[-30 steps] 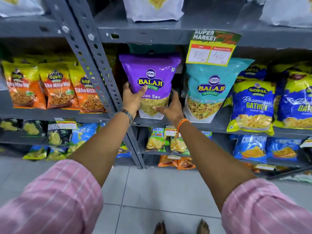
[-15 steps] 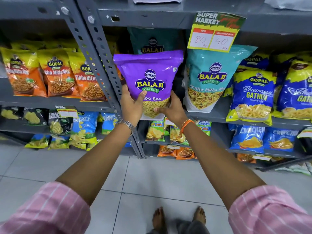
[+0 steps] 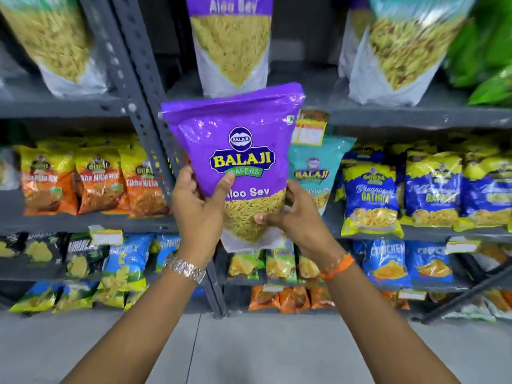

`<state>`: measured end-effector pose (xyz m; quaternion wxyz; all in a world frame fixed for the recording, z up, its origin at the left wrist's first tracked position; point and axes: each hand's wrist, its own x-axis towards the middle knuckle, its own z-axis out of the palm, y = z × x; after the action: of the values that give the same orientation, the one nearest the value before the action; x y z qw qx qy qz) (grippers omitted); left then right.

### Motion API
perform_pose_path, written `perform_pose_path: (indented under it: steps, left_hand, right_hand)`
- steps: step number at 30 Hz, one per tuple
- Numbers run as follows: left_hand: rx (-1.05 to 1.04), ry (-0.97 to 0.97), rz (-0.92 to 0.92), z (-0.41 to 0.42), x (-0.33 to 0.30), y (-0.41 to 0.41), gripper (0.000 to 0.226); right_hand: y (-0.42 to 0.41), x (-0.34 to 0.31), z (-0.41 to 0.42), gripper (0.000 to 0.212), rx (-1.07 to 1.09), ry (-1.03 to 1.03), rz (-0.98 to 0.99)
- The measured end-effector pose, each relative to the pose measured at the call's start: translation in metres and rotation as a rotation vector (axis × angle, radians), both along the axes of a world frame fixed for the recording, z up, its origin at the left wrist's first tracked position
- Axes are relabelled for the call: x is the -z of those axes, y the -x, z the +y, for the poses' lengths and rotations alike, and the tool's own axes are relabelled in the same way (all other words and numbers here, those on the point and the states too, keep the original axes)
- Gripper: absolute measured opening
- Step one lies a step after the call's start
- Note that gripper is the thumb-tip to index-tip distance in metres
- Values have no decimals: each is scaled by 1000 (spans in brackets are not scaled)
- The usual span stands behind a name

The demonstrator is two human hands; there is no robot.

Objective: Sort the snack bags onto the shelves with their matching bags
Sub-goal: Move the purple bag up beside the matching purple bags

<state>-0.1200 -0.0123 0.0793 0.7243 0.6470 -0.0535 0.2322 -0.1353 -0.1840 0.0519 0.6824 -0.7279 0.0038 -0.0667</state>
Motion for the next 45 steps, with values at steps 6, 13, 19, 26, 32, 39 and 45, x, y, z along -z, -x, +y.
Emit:
perform_pose_path:
  steps: [6, 13, 19, 26, 32, 39, 45]
  left_hand:
    - [59, 97, -190, -40, -99, -10, 28]
    - [67, 43, -288, -83, -189, -48, 42]
    - [19, -76, -218, -104, -220, -88, 82]
    - [-29, -172, -150, -119, -219, -105, 37]
    - [-71, -240, -124, -127, -216, -122, 41]
    - [-70, -289, -140, -126, -209, -135, 45]
    - [0, -124, -179, -111, -203, -106, 68]
  right_hand:
    - [9, -97, -32, 68, 64, -32, -162]
    - [-15, -182, -63, 60, 144, -43, -296]
    - [-60, -209, -83, 59, 212, -26, -319]
    - [-97, -199, -92, 57, 259, -22, -299]
    - [-120, -192, -98, 65, 266, -19, -296]
    - [-130, -189, -100, 60, 253, 21, -315]
    - [-104, -193, -105, 80, 287, 248, -339]
